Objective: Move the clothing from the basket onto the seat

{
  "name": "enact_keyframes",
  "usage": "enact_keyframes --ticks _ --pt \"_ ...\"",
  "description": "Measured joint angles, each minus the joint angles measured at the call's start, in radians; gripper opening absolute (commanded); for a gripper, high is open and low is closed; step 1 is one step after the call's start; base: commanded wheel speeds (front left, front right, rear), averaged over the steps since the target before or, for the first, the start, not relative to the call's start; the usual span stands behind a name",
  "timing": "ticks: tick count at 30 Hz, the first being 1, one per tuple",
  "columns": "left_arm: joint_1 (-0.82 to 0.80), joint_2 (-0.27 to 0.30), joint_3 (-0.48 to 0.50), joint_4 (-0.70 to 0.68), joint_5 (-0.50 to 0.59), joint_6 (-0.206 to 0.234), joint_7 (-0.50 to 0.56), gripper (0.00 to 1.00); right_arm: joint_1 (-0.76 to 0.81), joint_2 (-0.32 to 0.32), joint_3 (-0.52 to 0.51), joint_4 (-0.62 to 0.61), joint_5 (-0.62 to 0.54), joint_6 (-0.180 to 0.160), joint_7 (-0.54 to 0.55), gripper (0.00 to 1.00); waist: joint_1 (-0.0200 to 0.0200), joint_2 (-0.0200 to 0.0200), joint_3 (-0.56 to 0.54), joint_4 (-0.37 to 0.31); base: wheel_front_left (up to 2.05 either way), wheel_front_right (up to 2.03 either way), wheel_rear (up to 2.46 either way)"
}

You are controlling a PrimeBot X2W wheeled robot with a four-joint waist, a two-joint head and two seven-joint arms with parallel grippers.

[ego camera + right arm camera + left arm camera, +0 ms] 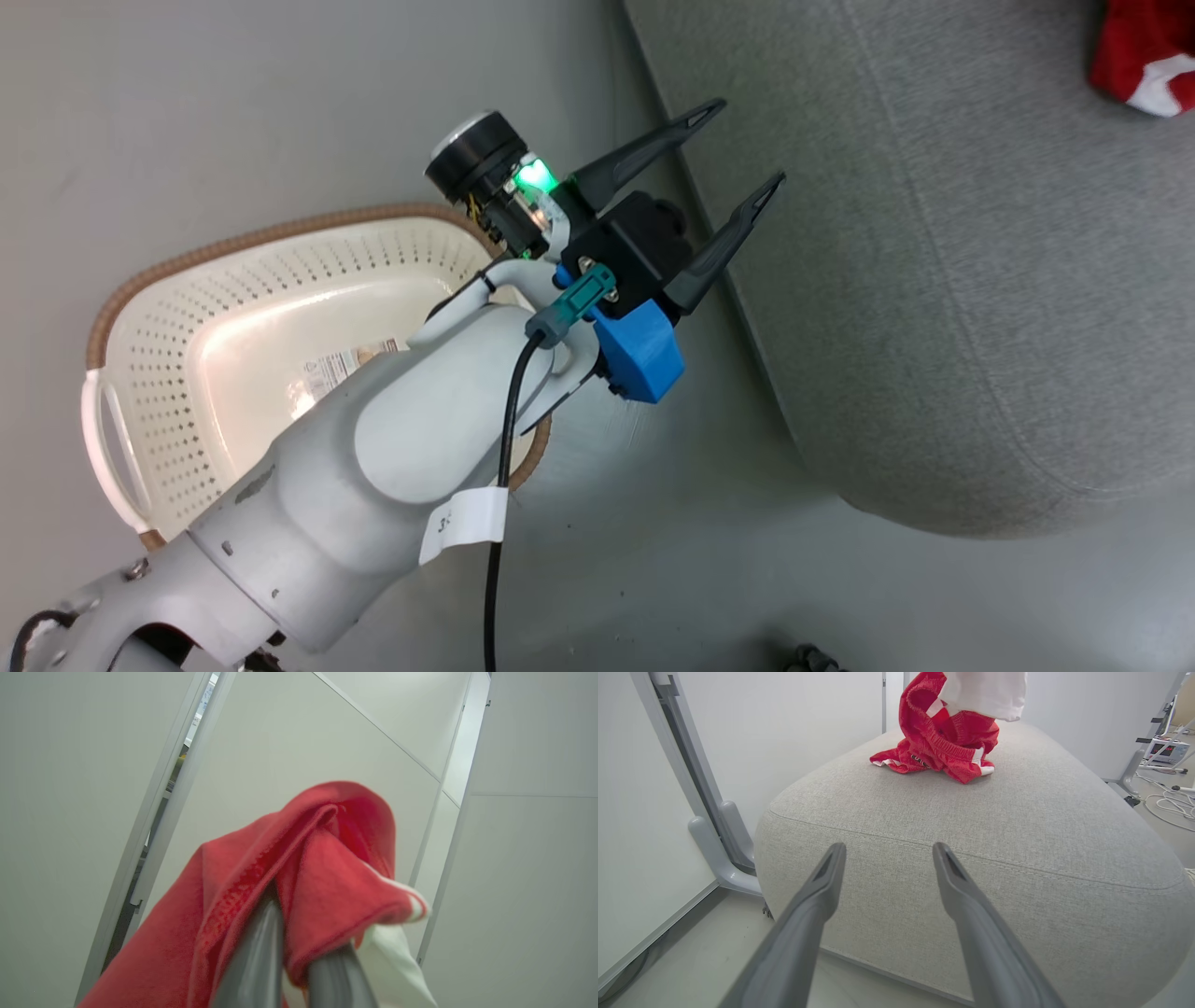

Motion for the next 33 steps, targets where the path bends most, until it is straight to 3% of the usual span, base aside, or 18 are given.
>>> enact_keyframes --ticks 5,12,29,30,31,32,33 --pt "-0.043 0.001 -0.008 -0.018 0.019 0.000 0.010 1.00 -0.048 -0.106 -0.035 0.103 -0.032 0.000 0.000 0.00 0.0000 0.0000 0.076 0.018 0.00 0.00 0.00" --pt "-0.079 -0.002 -0.017 -0.032 0.033 0.002 0.014 1.00 -0.045 -0.157 -0.095 0.231 -0.070 0.000 0.000 0.00 0.0000 0.0000 0.159 0.052 0.00 0.00 0.00" --pt "-0.099 0.019 -0.024 -0.033 0.032 0.011 0.012 1.00 0.046 -0.019 -0.138 0.392 -0.122 0.000 0.000 0.00 0.0000 0.0000 0.216 0.065 0.00 0.00 0.00" --pt "-0.099 0.022 -0.024 -0.034 0.032 0.013 0.012 1.00 0.047 -0.013 -0.139 0.394 -0.122 0.000 0.000 0.07 0.0000 0.0000 0.217 0.063 0.00 0.00 0.00" --pt "-0.099 0.024 -0.025 -0.034 0.031 0.016 0.013 1.00 0.051 -0.007 -0.141 0.395 -0.121 0.000 0.000 0.36 0.0000 0.0000 0.216 0.062 0.00 0.00 0.00" --pt "-0.099 0.025 -0.025 -0.034 0.031 0.018 0.013 1.00 0.058 -0.001 -0.142 0.394 -0.121 0.000 0.000 0.93 0.0000 0.0000 0.216 0.061 0.00 0.00 0.00" --pt "-0.099 0.025 -0.026 -0.034 0.031 0.018 0.013 1.00 0.065 0.006 -0.147 0.392 -0.121 0.000 0.000 1.00 0.0000 0.0000 0.214 0.060 0.00 0.00 0.00"
